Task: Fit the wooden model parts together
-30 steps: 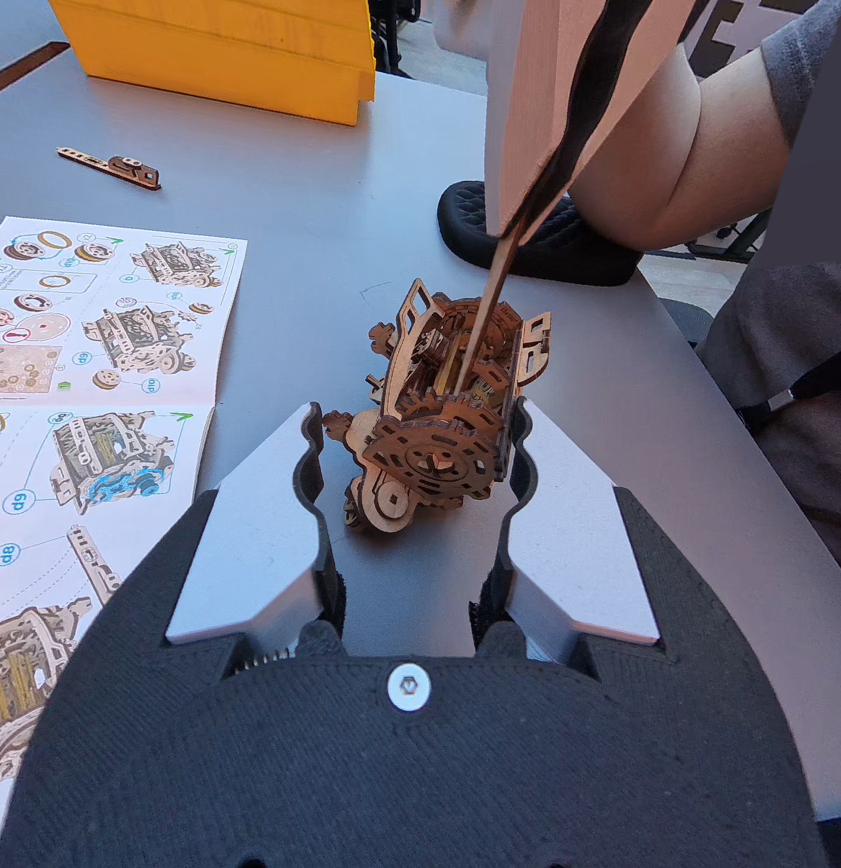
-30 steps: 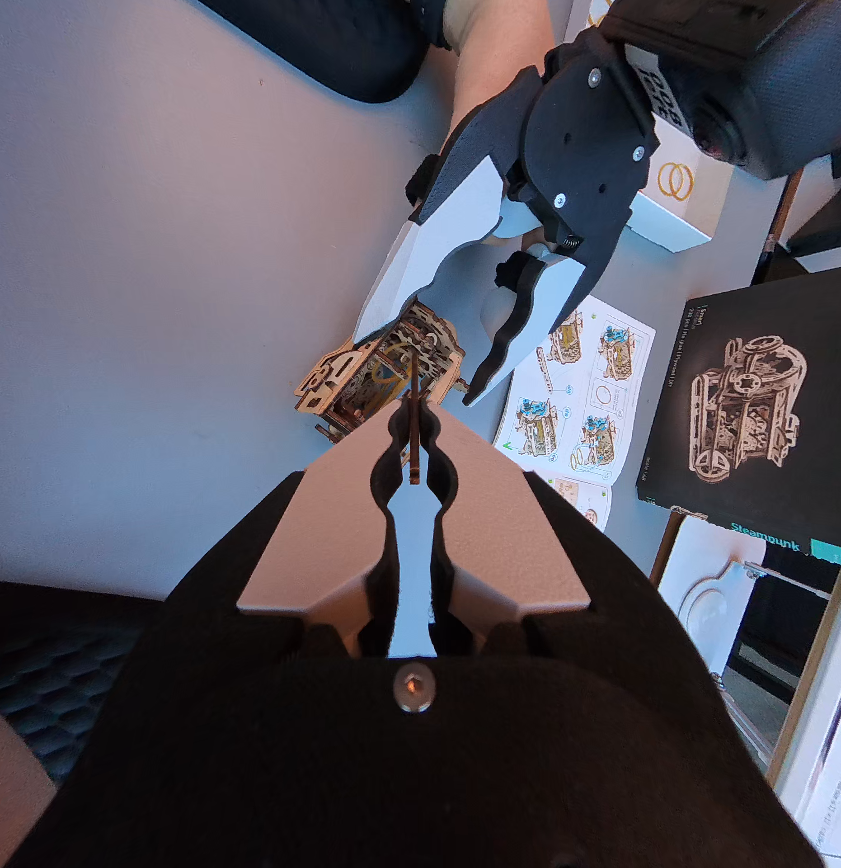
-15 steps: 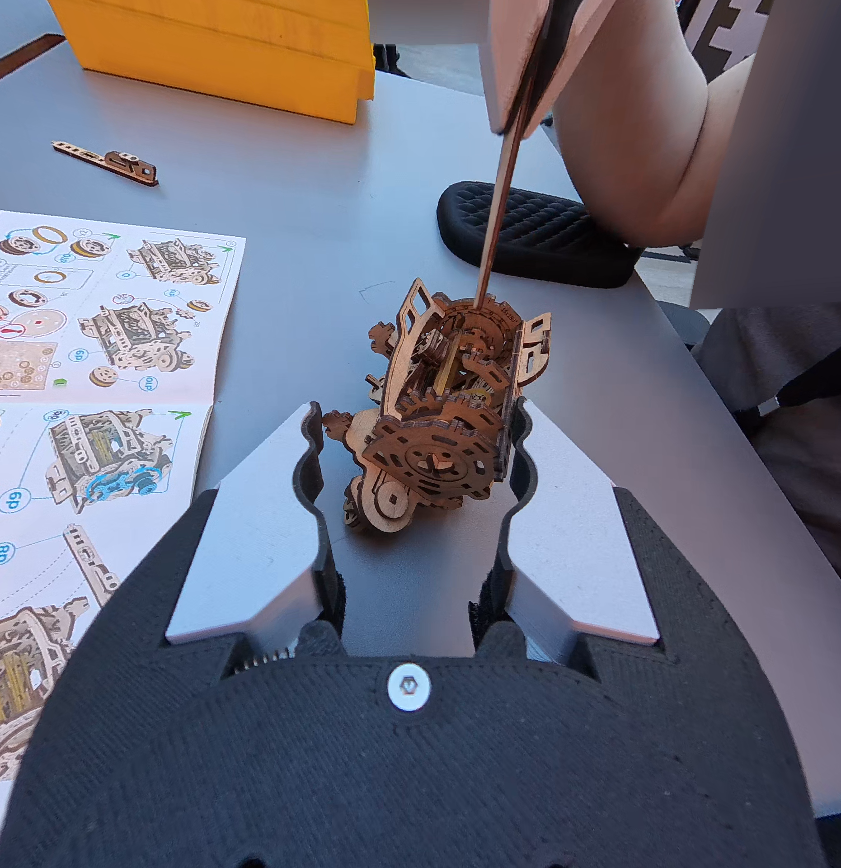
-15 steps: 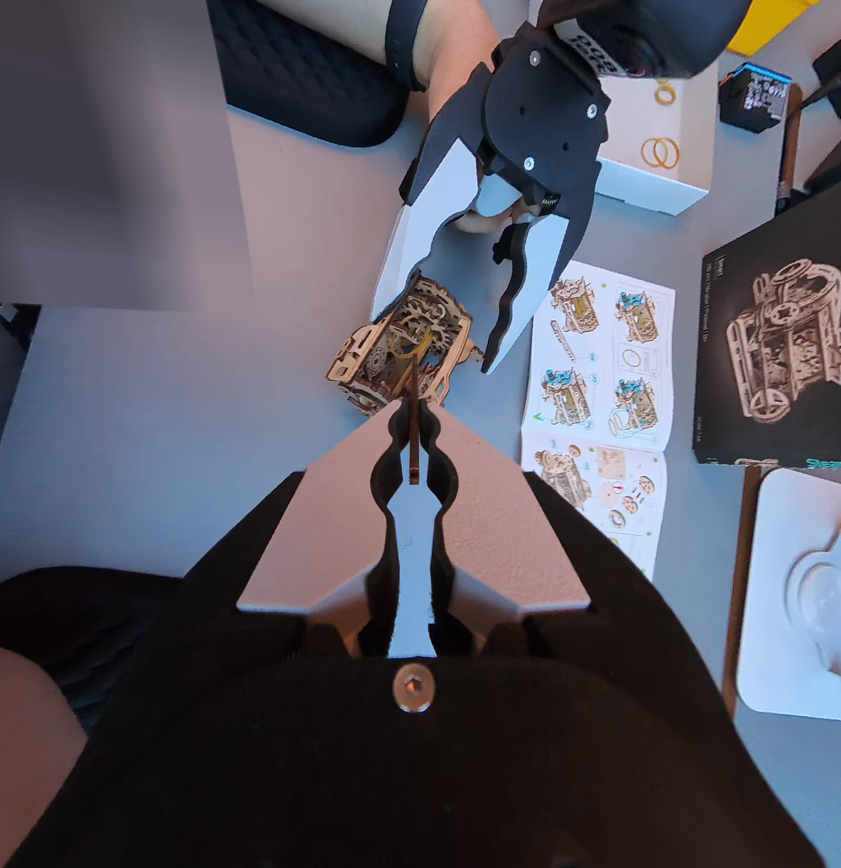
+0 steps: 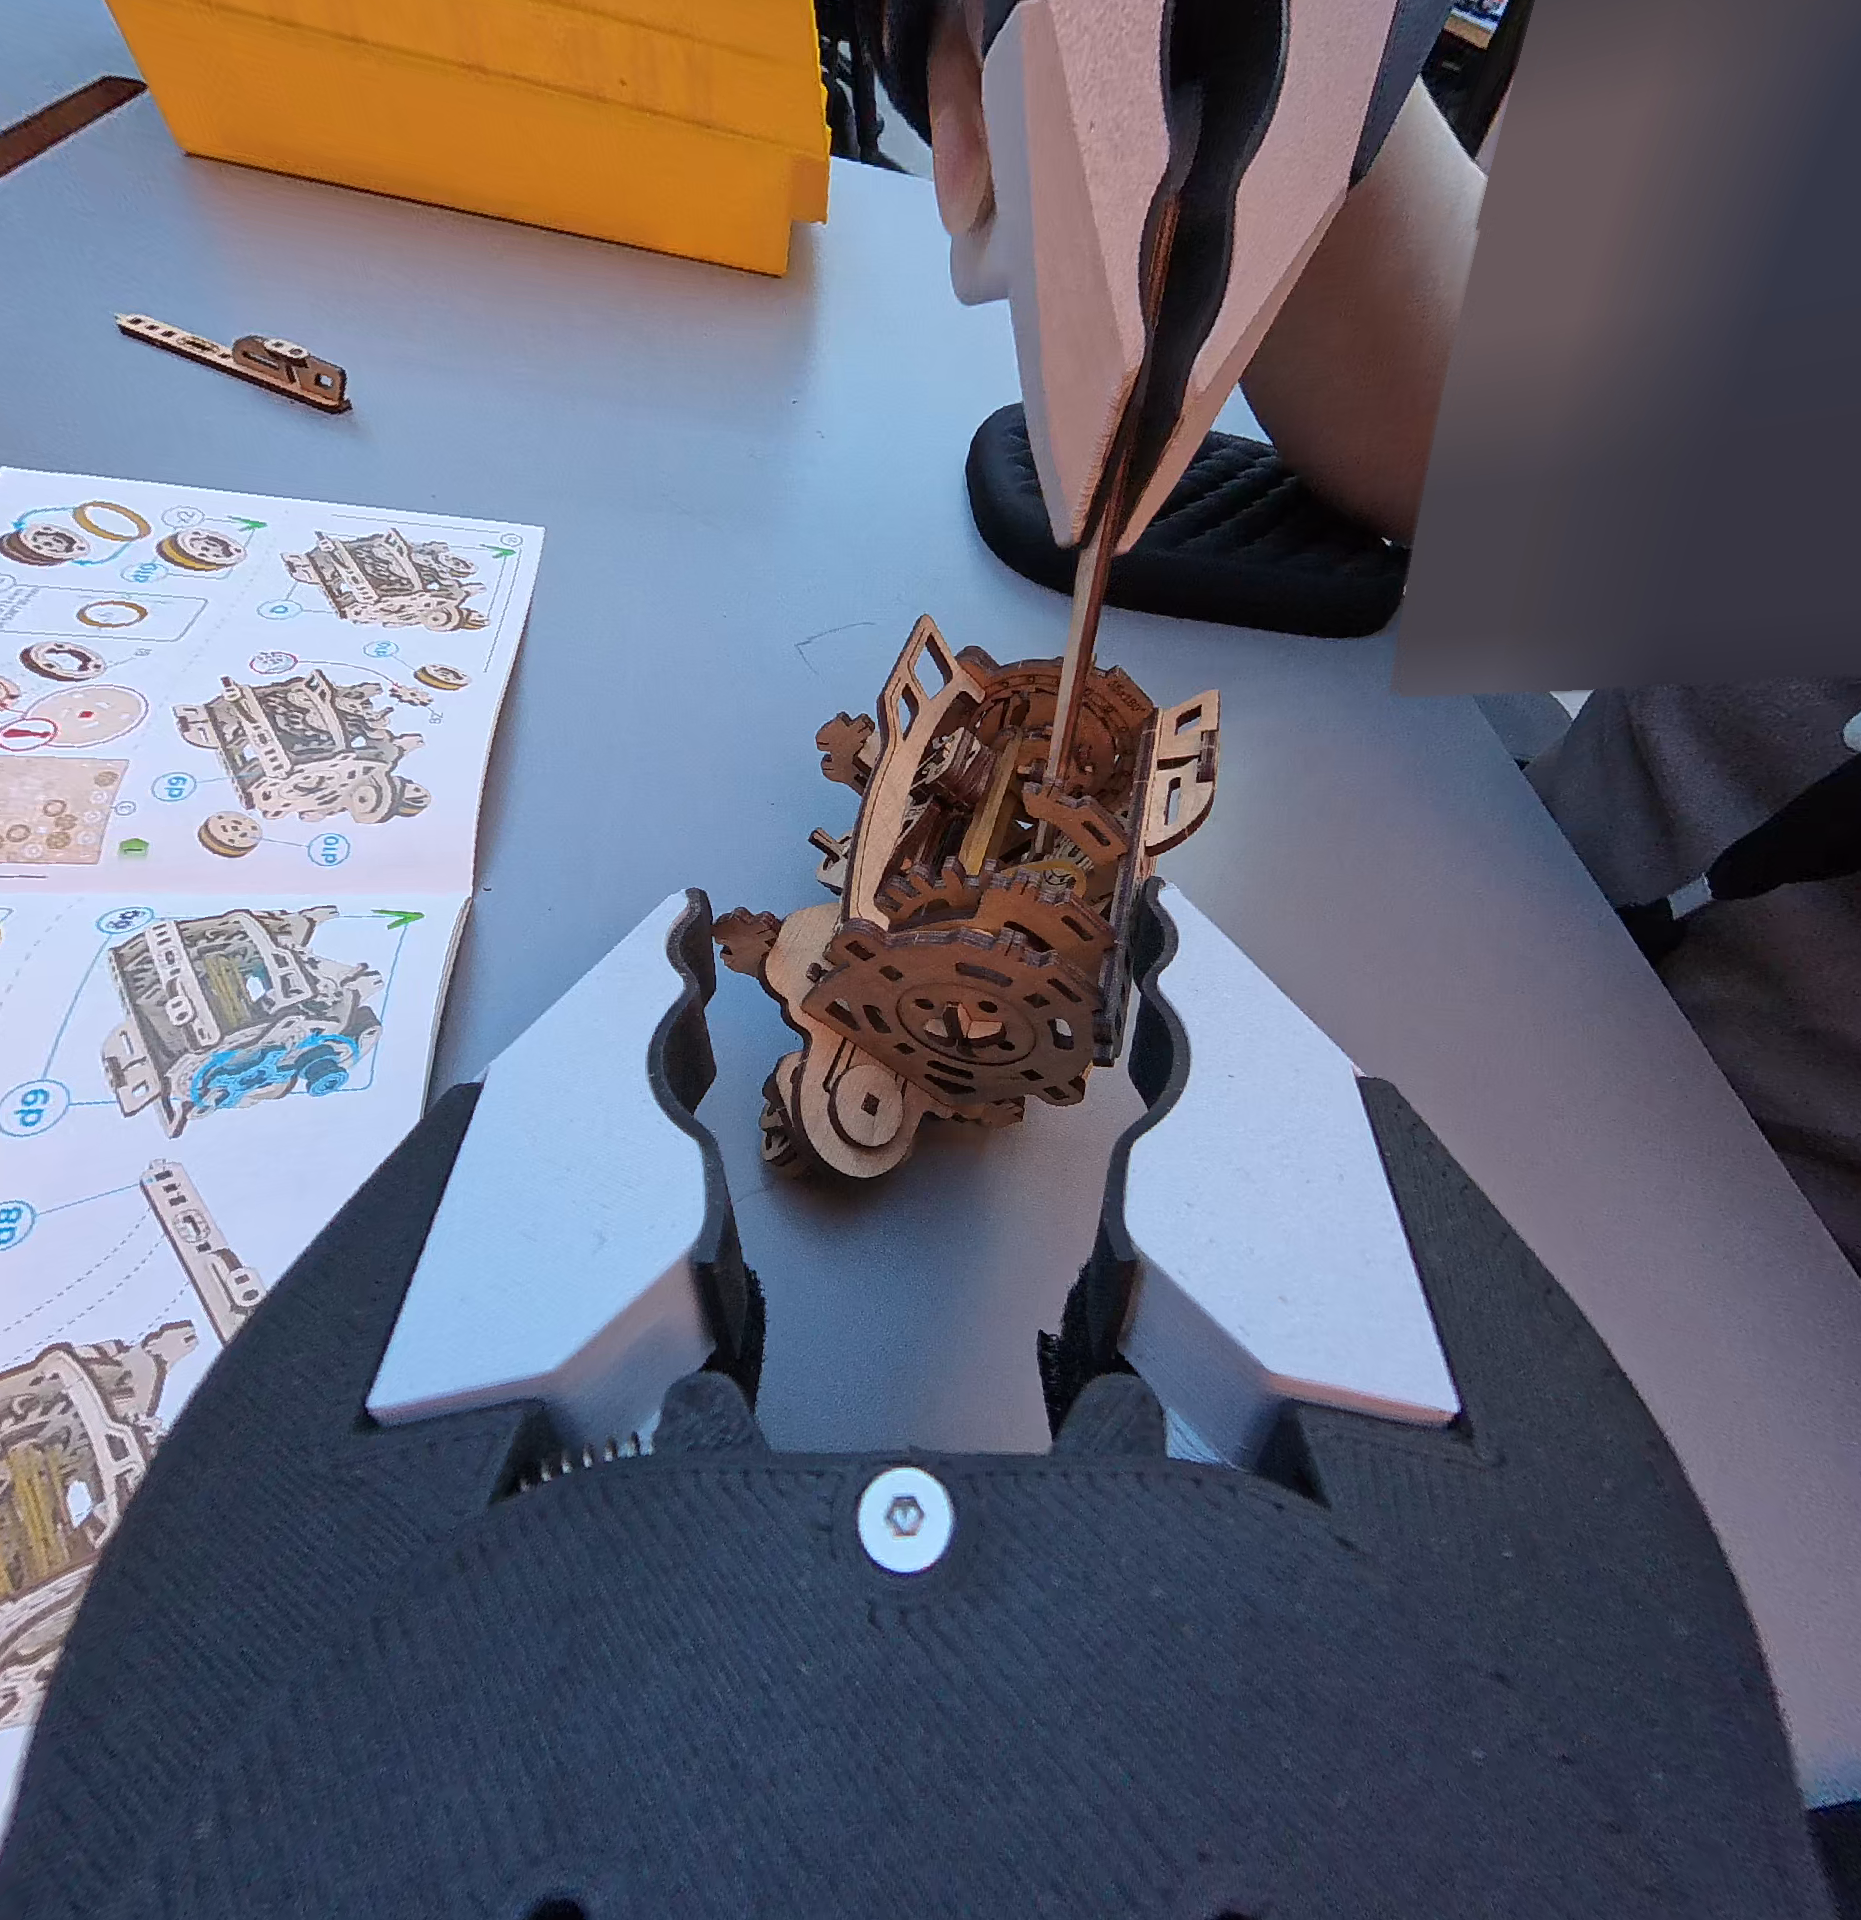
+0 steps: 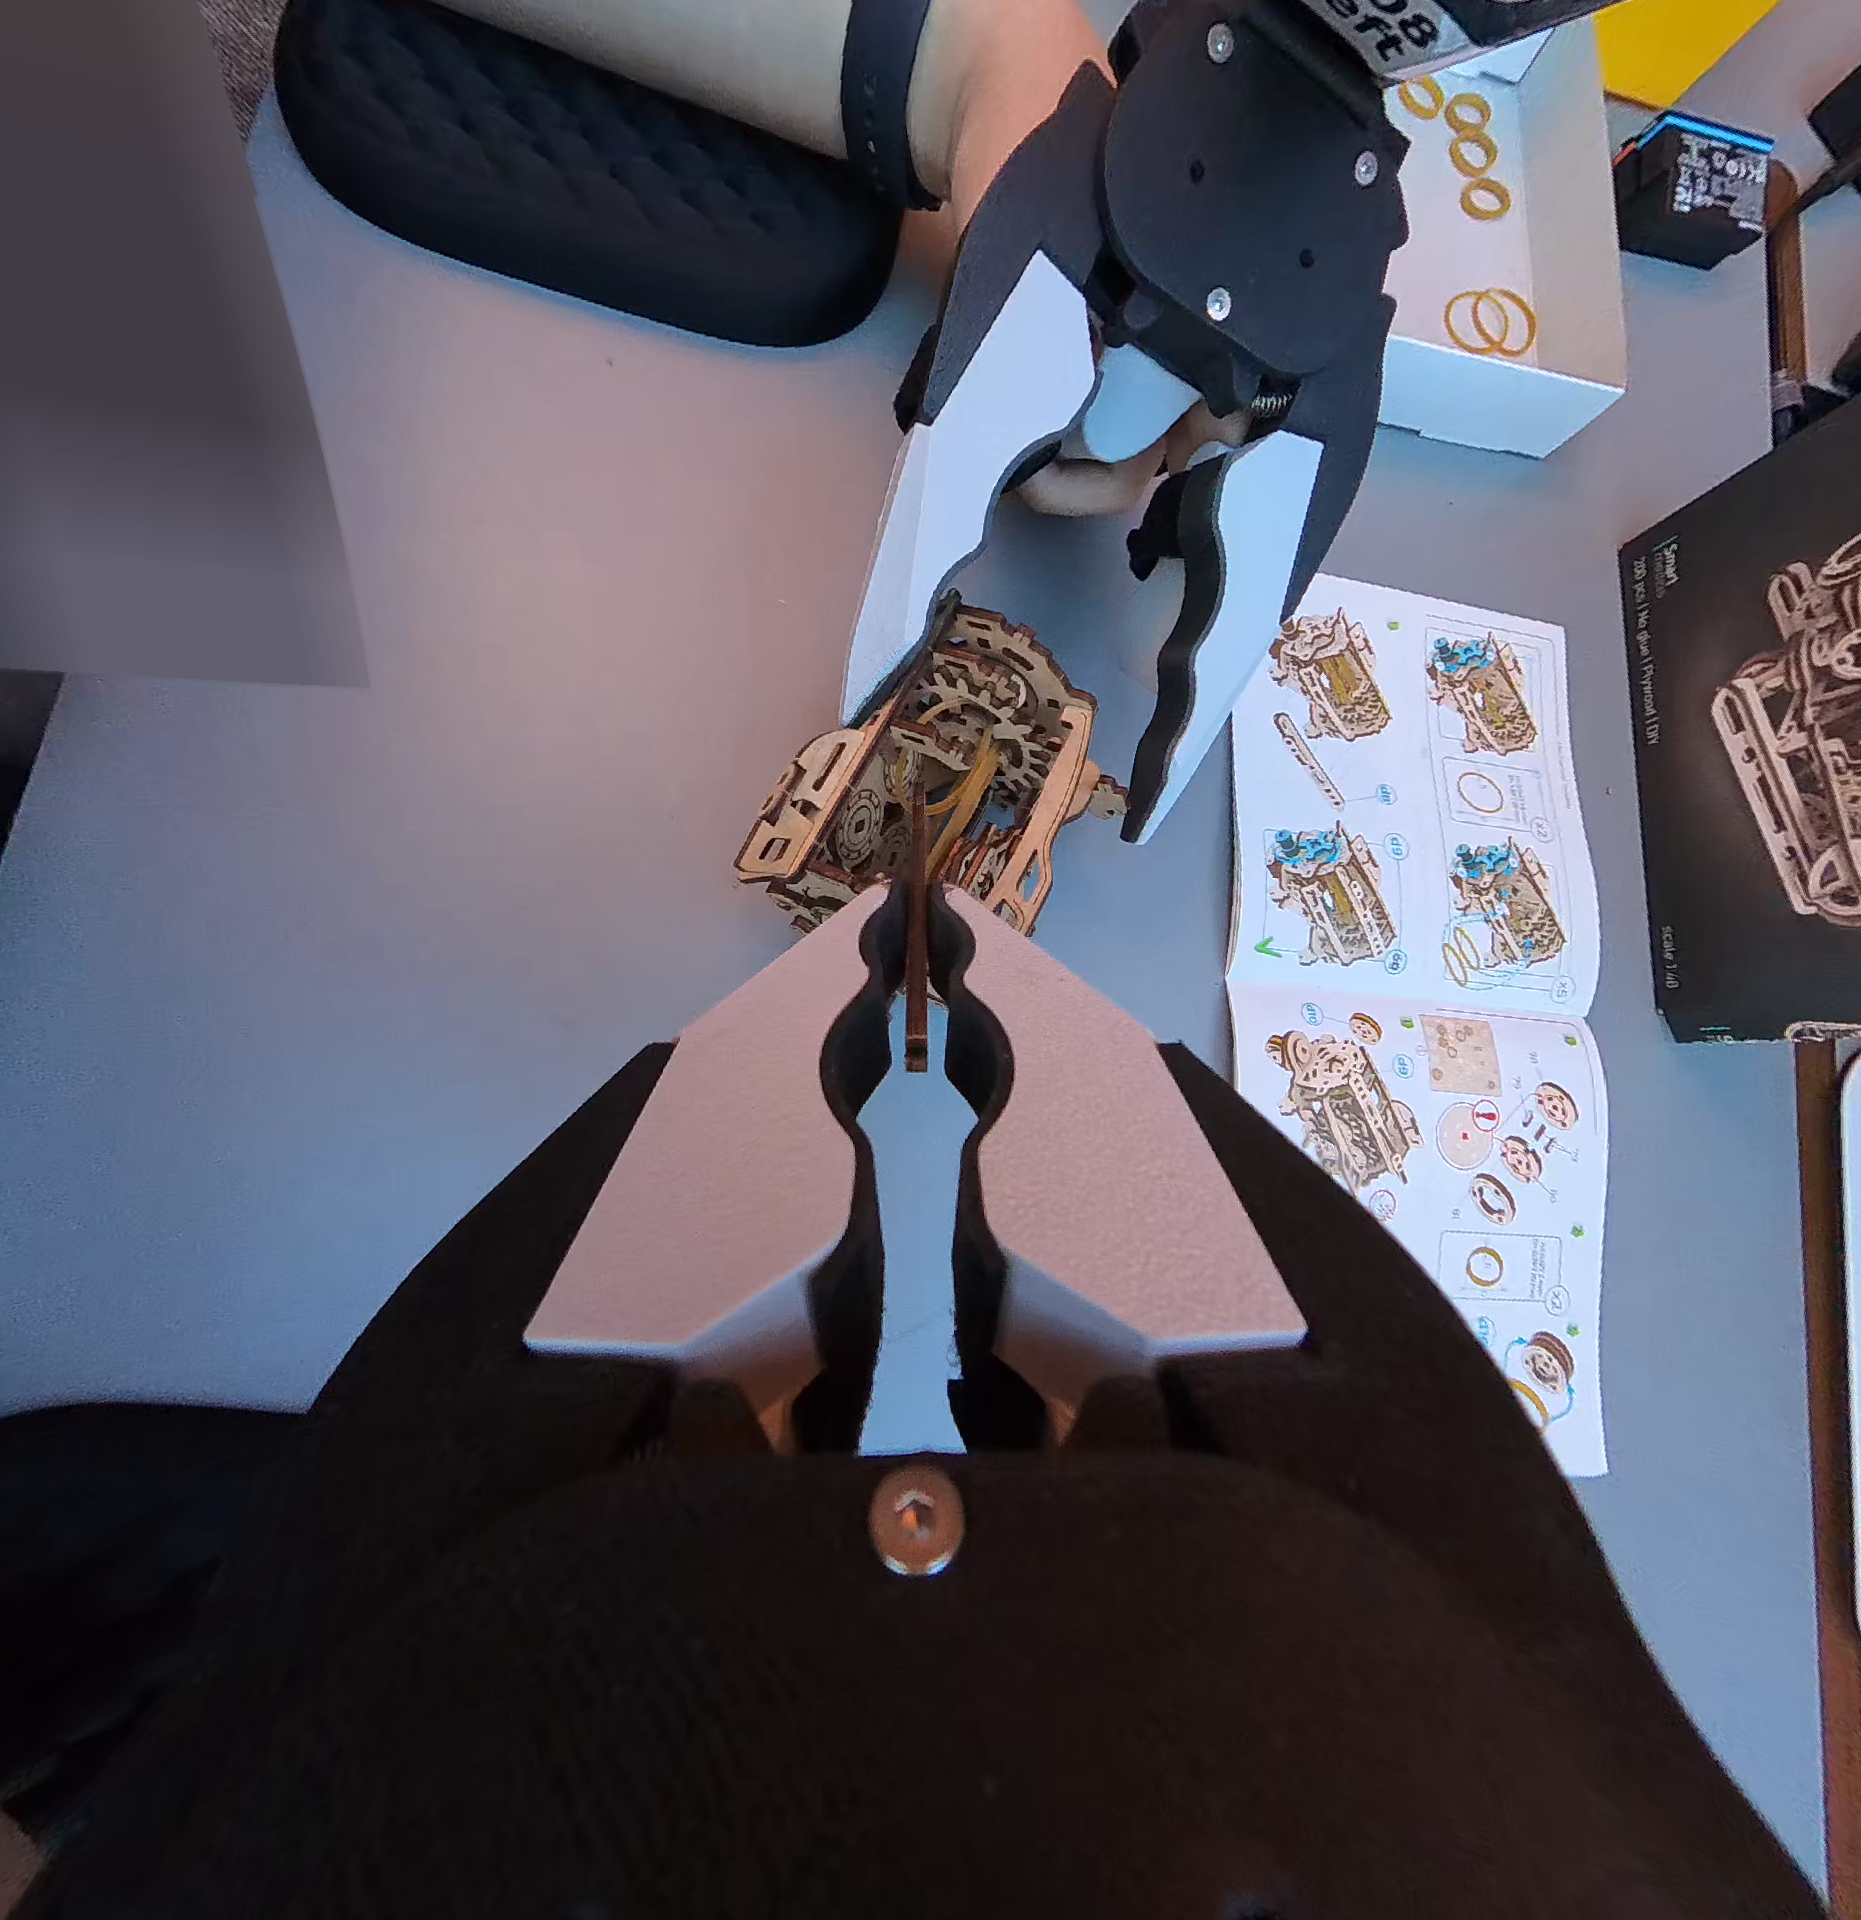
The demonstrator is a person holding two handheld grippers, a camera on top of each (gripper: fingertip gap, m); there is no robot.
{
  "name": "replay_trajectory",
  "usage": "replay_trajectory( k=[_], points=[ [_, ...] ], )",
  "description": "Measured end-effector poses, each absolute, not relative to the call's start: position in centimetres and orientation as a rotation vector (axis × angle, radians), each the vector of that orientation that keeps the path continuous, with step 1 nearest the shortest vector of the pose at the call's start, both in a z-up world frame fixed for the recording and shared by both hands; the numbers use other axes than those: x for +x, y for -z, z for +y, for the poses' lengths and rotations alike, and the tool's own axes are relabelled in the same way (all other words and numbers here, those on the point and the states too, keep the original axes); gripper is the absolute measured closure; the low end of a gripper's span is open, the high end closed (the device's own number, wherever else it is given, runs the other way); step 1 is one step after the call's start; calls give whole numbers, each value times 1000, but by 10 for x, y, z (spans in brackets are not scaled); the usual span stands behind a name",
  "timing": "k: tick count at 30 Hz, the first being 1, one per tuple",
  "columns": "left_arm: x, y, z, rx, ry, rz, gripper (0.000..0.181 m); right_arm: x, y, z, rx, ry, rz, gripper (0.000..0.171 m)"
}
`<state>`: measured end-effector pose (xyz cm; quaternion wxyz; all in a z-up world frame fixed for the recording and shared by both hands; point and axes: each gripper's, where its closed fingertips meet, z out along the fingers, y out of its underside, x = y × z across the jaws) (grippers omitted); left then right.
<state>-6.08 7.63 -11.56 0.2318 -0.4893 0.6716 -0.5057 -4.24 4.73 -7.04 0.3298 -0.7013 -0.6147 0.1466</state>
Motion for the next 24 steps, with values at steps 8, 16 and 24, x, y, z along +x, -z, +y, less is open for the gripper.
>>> replay_trajectory(
  k=[8,16,24],
  points=[
    [-63,101,83,-1373,1495,1739,93,-42,69,50,-1808,-397,-1576,171],
    [-81,44,104,-1730,1313,1551,113,-36,64,49,-1739,-367,-1612,170],
    [-105,53,78,-774,383,2354,146,-27,70,40,-1733,-532,-1557,170]
  ],
)
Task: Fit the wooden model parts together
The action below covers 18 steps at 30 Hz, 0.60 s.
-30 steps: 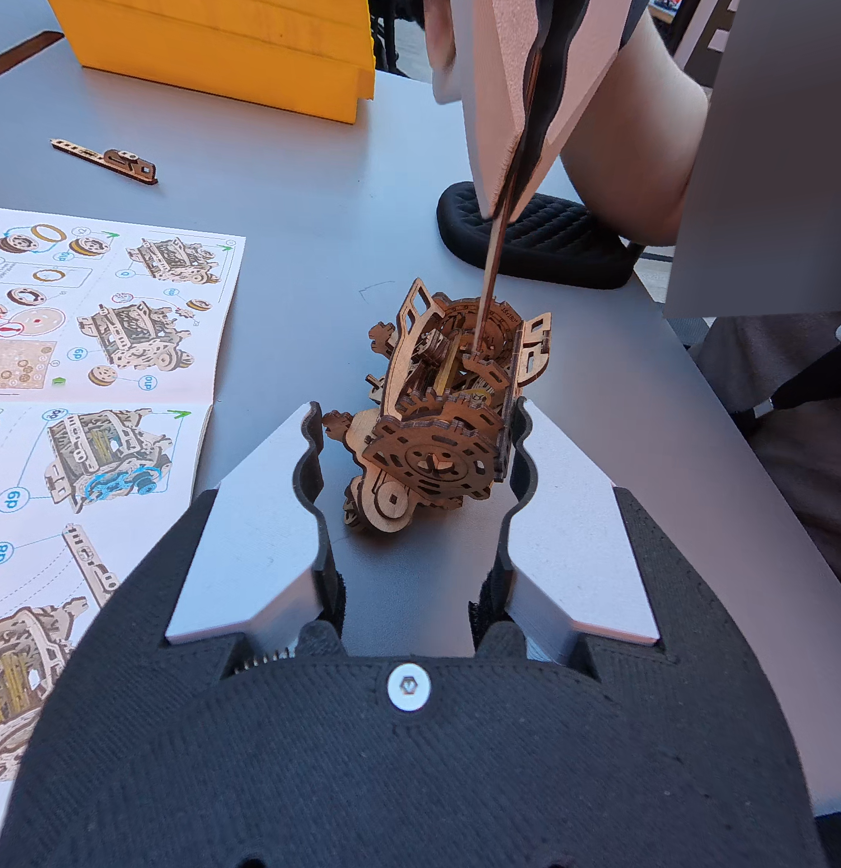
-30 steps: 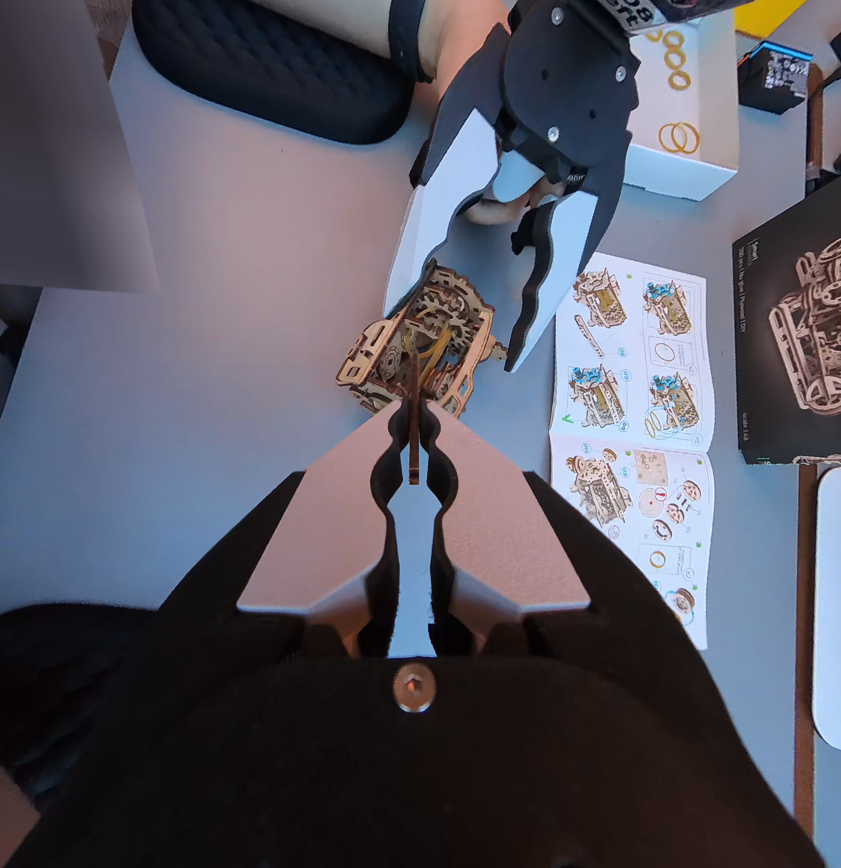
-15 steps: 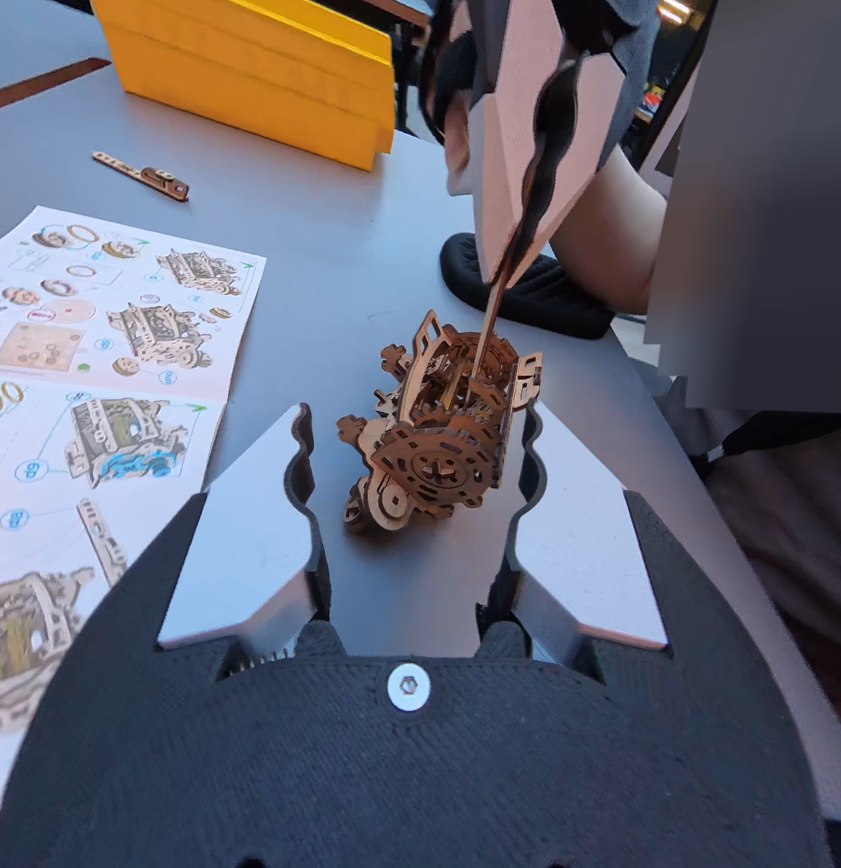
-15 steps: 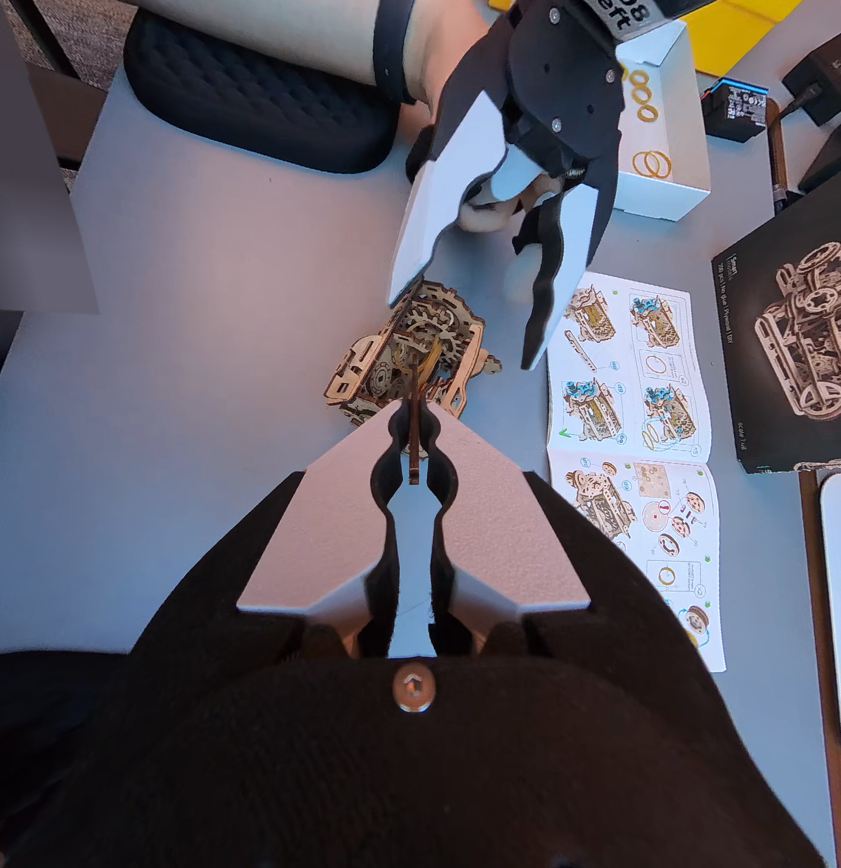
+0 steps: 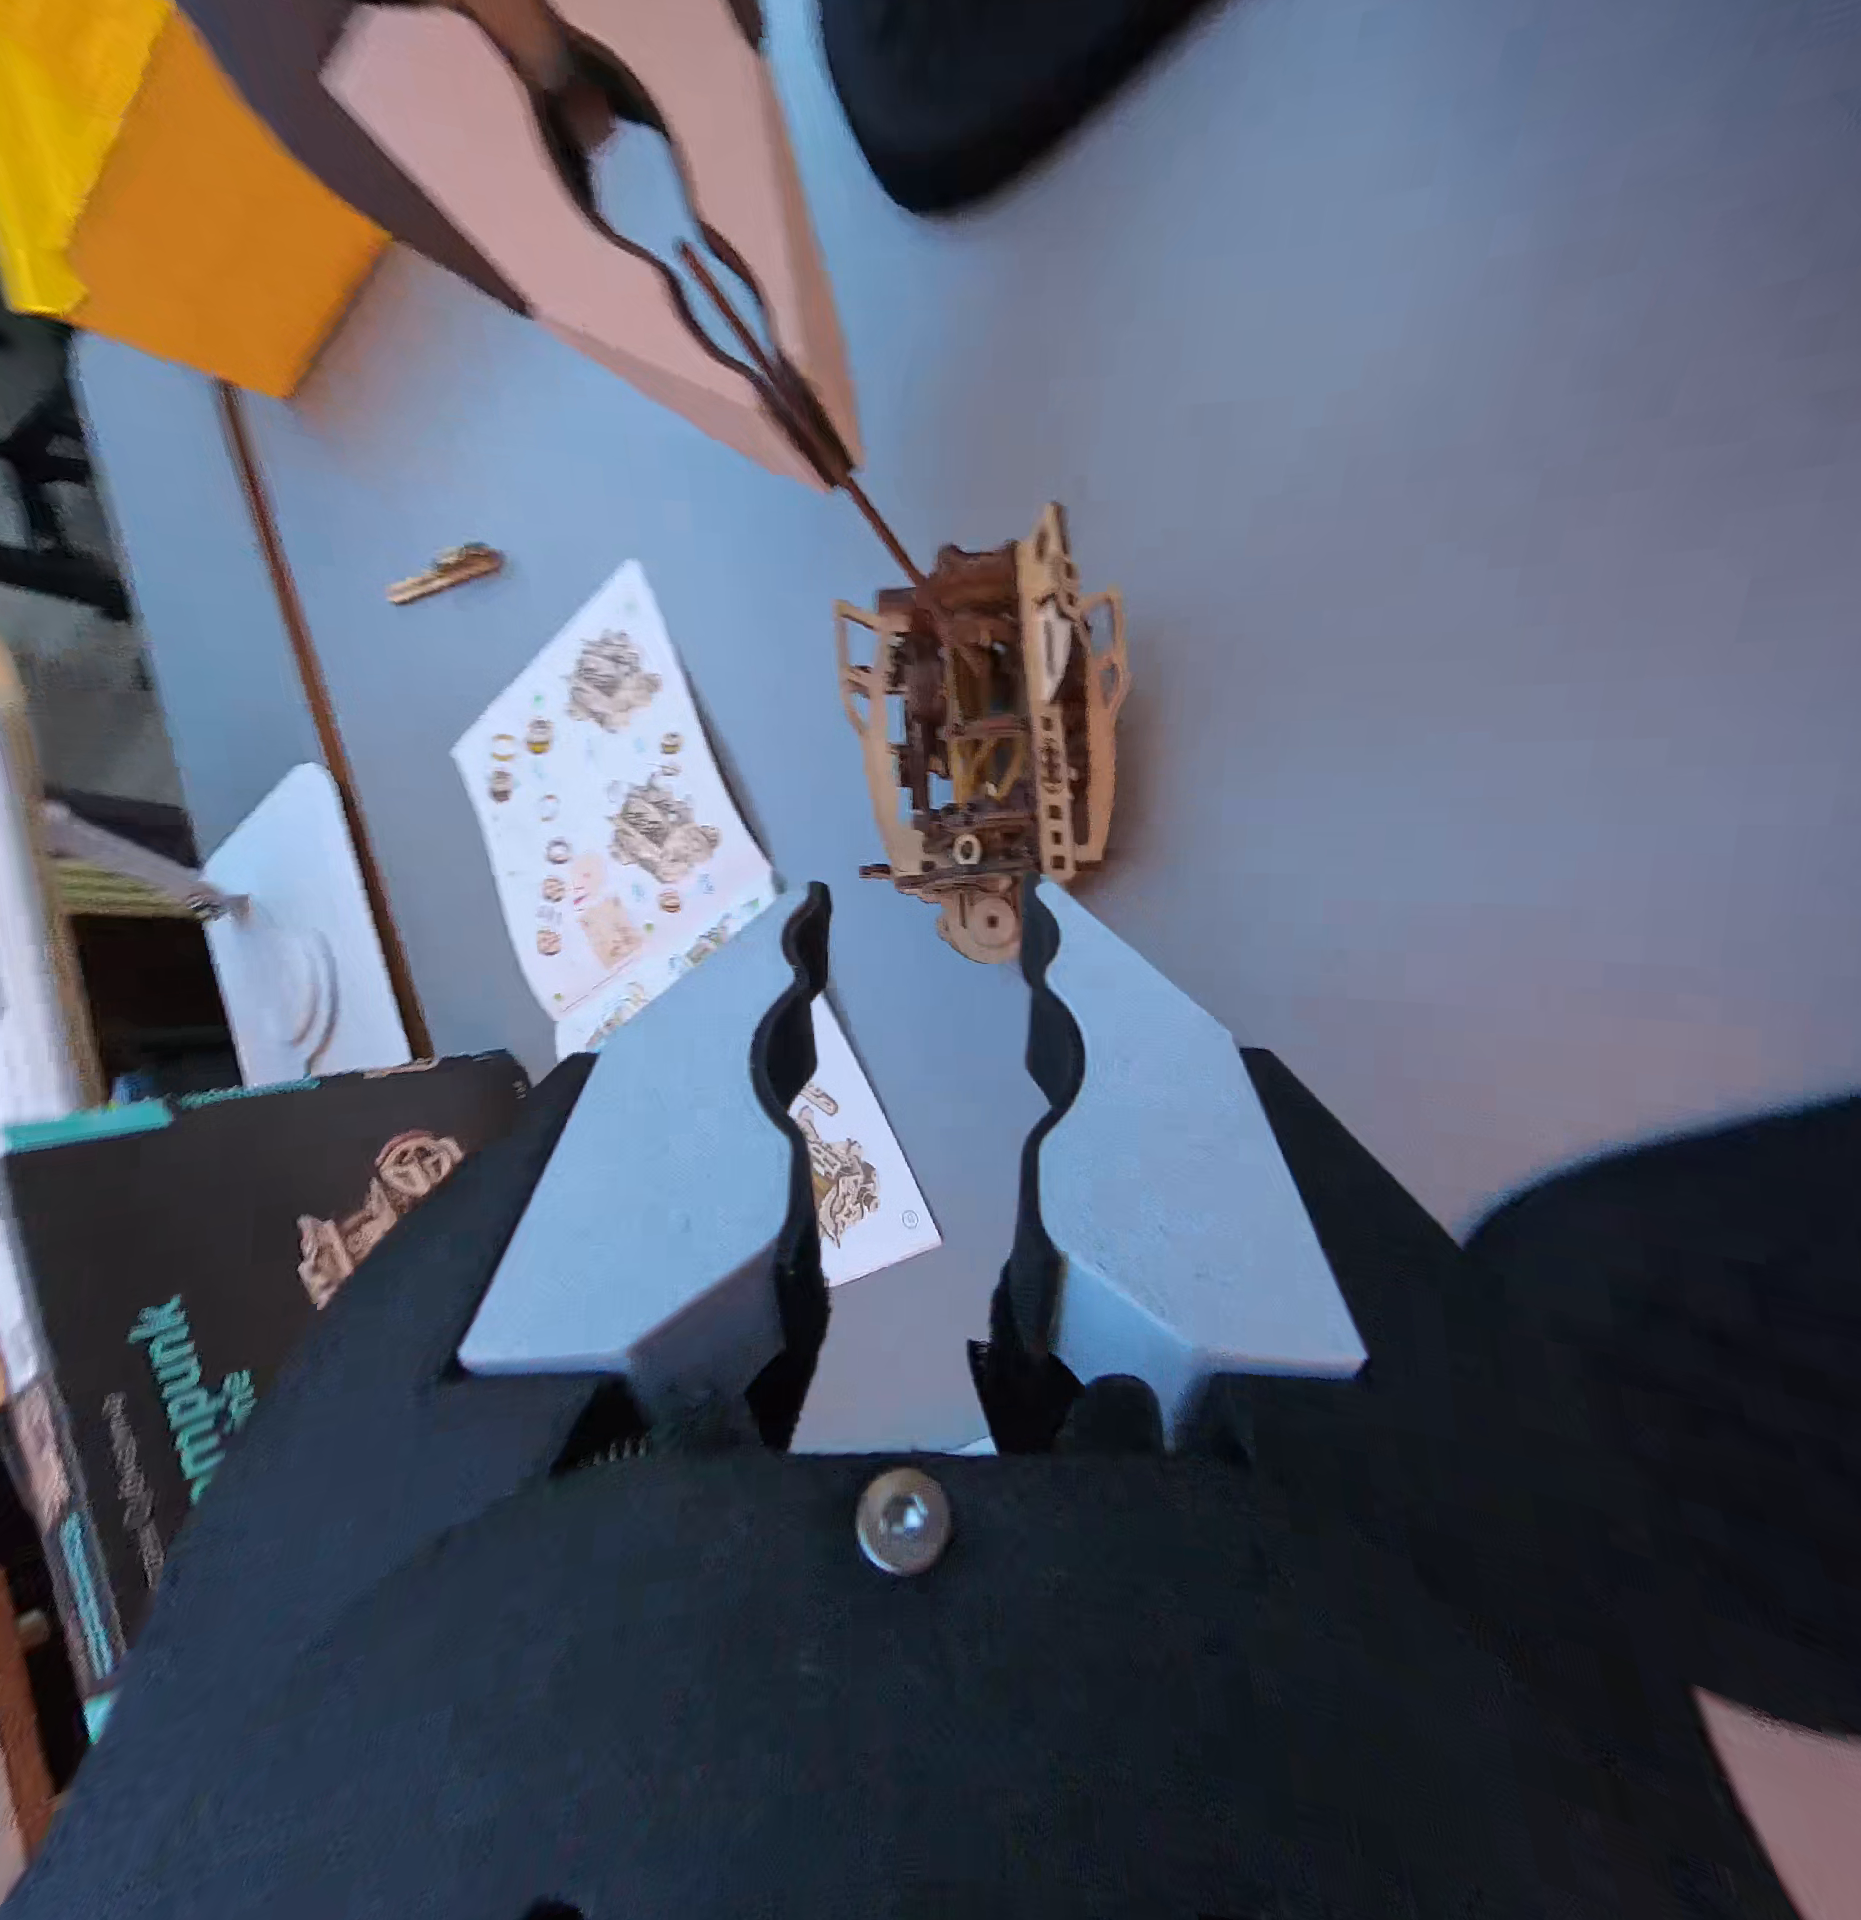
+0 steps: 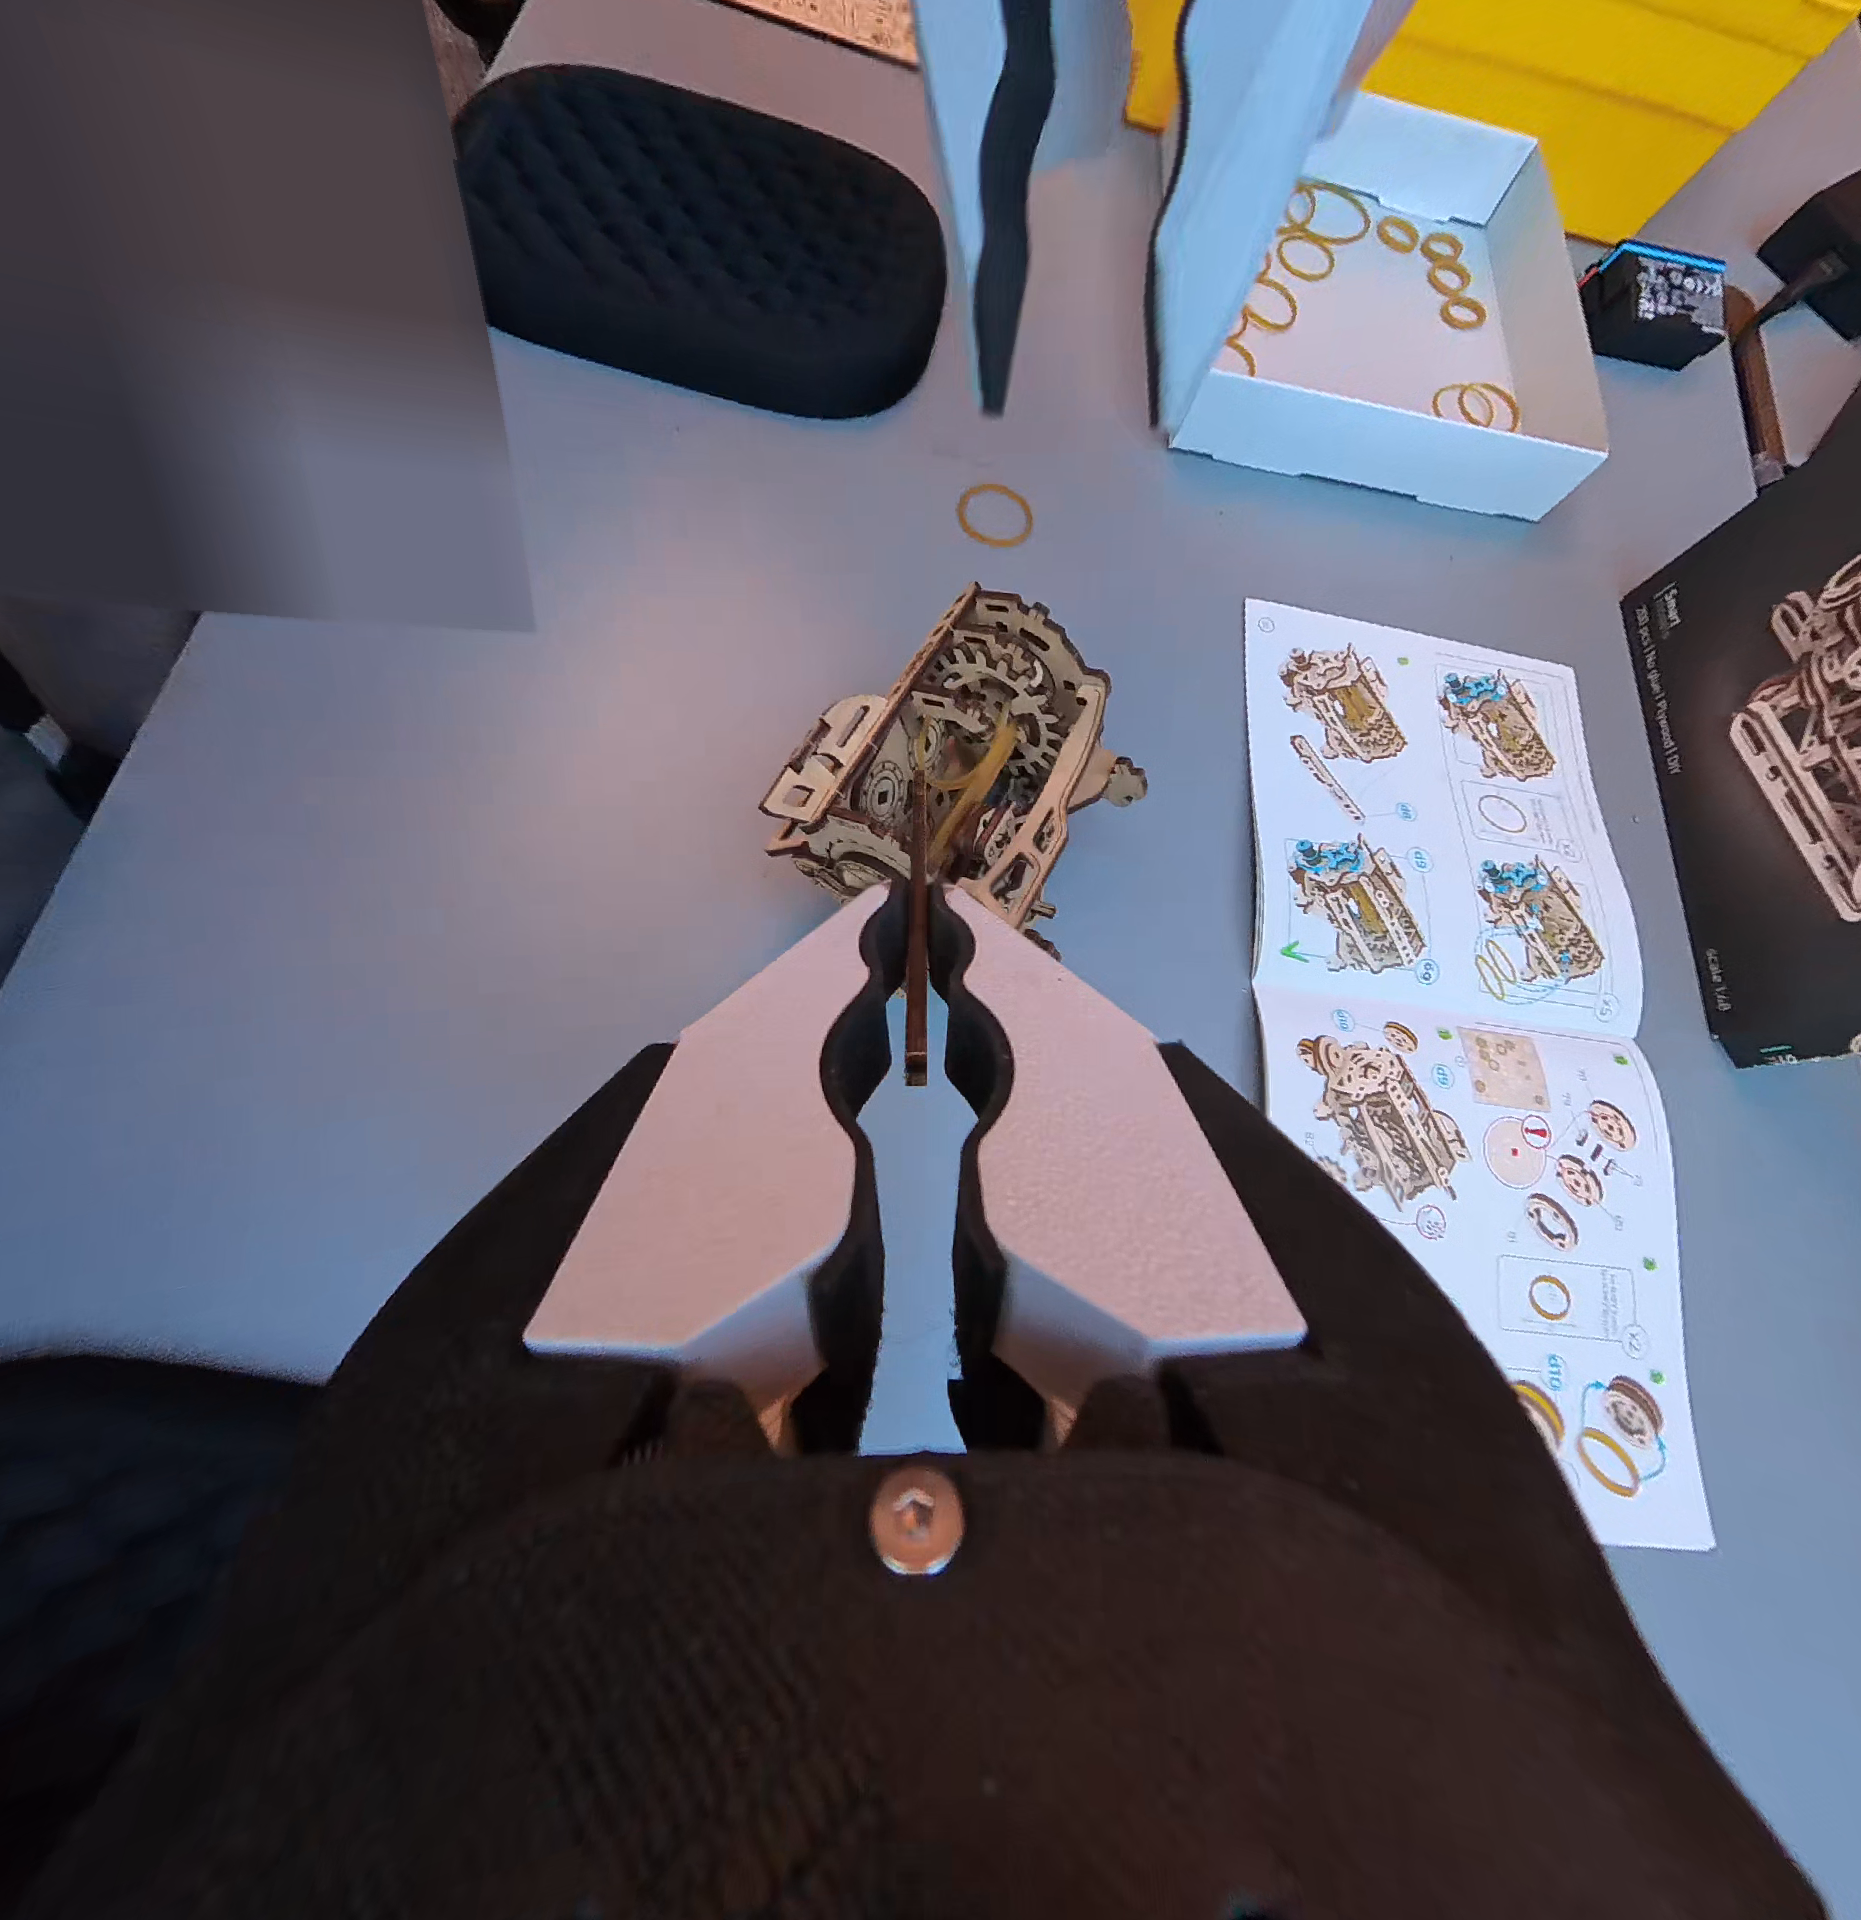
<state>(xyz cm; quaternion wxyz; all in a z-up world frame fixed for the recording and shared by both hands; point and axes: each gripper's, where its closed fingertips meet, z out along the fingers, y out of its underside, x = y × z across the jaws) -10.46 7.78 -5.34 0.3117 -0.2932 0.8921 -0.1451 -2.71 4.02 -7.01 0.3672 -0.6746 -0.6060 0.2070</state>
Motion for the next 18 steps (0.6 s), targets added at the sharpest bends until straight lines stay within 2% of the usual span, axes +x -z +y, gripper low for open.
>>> replay_trajectory(
  k=[2,7,18],
  points=[
    [-107,72,83,-652,266,2505,136,-27,70,40,-1742,-532,-1533,171],
    [-110,97,95,-175,21,2735,134,-32,63,35,-1738,-575,-1439,170],
    [-89,99,89,511,-118,2685,131,-31,53,28,-1712,-596,-1302,170]
  ],
)
